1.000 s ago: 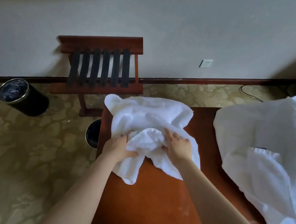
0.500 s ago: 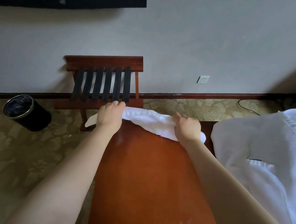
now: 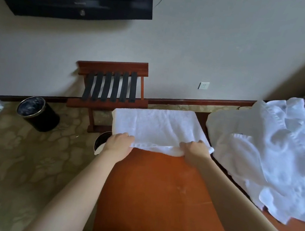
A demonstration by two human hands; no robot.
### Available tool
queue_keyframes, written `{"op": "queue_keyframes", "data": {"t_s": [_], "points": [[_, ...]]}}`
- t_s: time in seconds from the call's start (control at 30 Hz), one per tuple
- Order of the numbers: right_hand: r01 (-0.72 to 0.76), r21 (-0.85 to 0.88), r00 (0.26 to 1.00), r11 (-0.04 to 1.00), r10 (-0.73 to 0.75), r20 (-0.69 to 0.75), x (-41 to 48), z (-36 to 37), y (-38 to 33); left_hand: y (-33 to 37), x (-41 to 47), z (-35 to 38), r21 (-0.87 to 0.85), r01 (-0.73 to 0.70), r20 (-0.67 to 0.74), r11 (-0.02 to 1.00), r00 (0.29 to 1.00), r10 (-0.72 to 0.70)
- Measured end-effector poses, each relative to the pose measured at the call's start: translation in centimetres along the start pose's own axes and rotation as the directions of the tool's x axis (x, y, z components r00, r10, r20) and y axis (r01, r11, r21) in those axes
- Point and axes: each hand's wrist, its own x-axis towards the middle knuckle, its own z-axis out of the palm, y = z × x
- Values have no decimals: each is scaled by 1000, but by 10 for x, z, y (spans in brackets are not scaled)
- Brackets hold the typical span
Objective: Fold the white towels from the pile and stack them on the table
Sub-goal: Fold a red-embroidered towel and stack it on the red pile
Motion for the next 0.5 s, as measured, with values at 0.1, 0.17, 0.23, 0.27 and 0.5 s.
{"op": "queue_keyframes", "data": {"t_s": [0.1,0.17,0.23,0.27,0.5], "points": [[-55,59,990,997,47,130,-25,28,-4,15,-30,25,-21,25,68,999,997,-23],[-108,152,981,983,80,178,-46,45,-4,24,-48,42,-54,66,108,996,992,-60],[-102,164,980,981,70,188,-67,60,-6,33,-66,59,-87,89,172,992,982,-73],[-108,158,976,982,74,205,-77,66,-6,39,-75,67,-108,98,218,989,973,-72],[-207,316,965,926,139,224,-143,116,-6,69,-125,100,-143,95,351,985,936,-40]]}}
